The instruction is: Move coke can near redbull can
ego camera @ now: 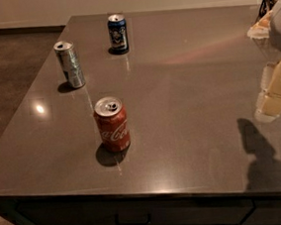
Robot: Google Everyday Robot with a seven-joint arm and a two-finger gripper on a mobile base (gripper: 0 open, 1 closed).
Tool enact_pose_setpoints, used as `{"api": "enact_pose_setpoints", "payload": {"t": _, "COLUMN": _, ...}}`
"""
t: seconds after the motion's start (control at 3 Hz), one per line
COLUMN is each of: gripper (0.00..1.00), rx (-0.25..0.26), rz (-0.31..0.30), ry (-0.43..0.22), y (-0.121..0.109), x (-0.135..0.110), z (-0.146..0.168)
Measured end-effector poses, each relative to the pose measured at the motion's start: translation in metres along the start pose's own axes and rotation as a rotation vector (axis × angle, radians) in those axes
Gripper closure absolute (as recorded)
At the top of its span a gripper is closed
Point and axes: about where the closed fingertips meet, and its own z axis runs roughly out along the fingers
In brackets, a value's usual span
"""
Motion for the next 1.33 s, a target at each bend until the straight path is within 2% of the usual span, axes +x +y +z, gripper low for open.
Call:
{"api": "enact_pose_setpoints", "payload": {"t": 0.33, "gripper": 0.00, "rx": 0.000, "rz": 0.000, "ry": 0.000, "y": 0.000, "x": 0.000, "z": 0.000}}
{"api": "enact_pose_setpoints", "payload": {"t": 0.67, "gripper": 0.00, "rx": -0.025, "rz": -0.016, "ry": -0.072, "y": 0.011, "x": -0.027, "z": 0.010}}
{"api": "enact_pose_setpoints", "payload": {"t": 1.0, "gripper": 0.00, "rx": -0.056, "rz": -0.041, "ry": -0.163, "y": 0.033, "x": -0.074, "z": 0.030}}
{"api": "enact_pose_setpoints", "payload": {"t": 1.33, "gripper": 0.00, "rx": -0.088, "rz": -0.058, "ry": -0.221, "y": 0.046, "x": -0.118, "z": 0.053}}
